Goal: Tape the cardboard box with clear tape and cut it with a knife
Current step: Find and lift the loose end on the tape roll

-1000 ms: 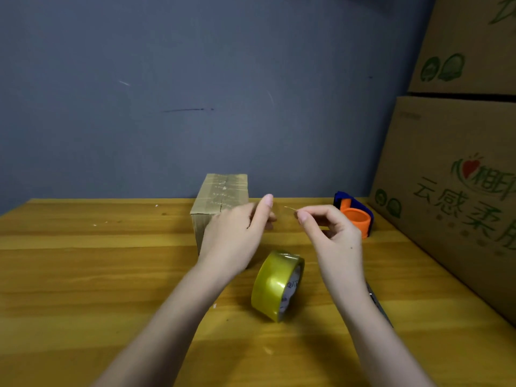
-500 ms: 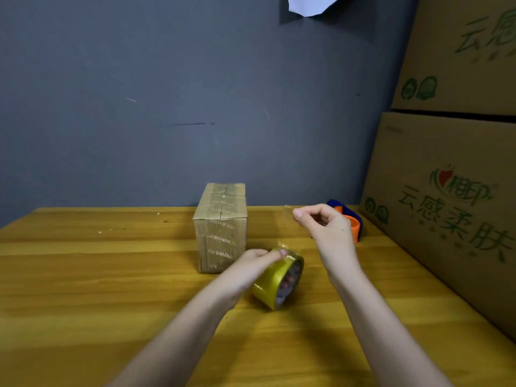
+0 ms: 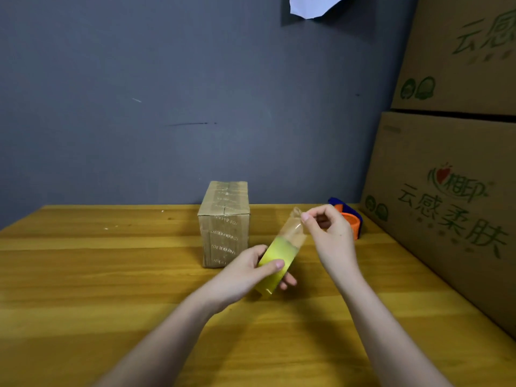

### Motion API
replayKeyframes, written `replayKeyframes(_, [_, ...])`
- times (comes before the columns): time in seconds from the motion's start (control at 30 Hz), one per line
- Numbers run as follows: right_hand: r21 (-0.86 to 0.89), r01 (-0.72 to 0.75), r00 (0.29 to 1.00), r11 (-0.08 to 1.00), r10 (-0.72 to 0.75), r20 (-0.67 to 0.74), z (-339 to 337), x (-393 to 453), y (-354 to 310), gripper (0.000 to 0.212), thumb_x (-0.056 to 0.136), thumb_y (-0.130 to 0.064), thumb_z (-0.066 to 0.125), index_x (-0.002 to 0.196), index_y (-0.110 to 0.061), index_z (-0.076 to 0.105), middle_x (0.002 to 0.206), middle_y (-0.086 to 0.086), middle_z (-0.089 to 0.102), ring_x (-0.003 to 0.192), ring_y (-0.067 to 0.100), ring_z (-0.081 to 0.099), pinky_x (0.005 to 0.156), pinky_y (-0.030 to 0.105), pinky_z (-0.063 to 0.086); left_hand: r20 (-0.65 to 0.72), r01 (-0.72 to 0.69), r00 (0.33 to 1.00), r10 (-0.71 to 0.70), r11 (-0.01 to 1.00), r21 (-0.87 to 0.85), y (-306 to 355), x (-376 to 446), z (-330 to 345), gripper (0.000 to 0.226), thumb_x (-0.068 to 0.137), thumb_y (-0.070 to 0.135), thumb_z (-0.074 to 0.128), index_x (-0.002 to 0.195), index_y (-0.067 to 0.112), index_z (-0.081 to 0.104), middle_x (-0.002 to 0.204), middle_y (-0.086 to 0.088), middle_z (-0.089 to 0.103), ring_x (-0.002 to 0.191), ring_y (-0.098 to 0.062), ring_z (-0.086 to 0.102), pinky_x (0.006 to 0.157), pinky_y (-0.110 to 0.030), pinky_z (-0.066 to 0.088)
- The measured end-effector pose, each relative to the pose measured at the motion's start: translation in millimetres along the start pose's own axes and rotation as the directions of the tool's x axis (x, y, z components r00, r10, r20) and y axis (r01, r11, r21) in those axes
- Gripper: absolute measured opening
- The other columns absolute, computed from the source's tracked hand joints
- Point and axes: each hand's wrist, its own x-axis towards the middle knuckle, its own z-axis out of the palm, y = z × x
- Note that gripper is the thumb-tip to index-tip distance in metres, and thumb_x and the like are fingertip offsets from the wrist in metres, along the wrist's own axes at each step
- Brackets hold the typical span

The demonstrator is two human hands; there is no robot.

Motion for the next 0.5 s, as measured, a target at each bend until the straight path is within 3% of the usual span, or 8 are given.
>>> replayKeyframes(0.13, [0.043,-0.046,0.998,0.998,0.044,0.044,8,-4,2,0.008,0.086,-0.019,0.064,0.079,-0.016,0.064,0.076,-0.009,0.064,0.073,0.004,0.057,0.066,0.015,0.044,-0.123,-0.116,0.986,0.112,0.993,-0.03,-6,-6,2,0.013,0.094,0.007,0.049,0.102,-0.003,0.053,0.068,-0.008,0.065,0.062,-0.014,0.062,0.061,-0.02,0.049])
replayKeyframes(0.23, [0.112,-0.108,0.99,0.988,0.096,0.107,12,-8,0,0.007,0.085,-0.016,0.064,0.082,-0.011,0.066,0.077,-0.005,0.065,0.073,0.008,0.058,0.068,0.019,0.046,-0.246,-0.202,0.949,0.197,0.979,0.004,-9,-9,5,0.016,0.091,0.012,0.057,0.09,-0.004,0.056,0.057,-0.004,0.062,0.053,-0.013,0.058,0.059,-0.018,0.046])
replayKeyframes(0.5, [0.243,-0.308,0.922,0.92,0.226,0.316,21,-11,2,0.016,0.087,-0.015,0.062,0.092,-0.001,0.068,0.081,0.002,0.065,0.071,0.007,0.056,0.057,0.007,0.043,-0.327,-0.257,0.911,0.25,0.966,0.022,-15,-12,3,0.01,0.083,0.011,0.067,0.077,0.007,0.059,0.053,0.0,0.062,0.049,-0.011,0.059,0.055,-0.017,0.048])
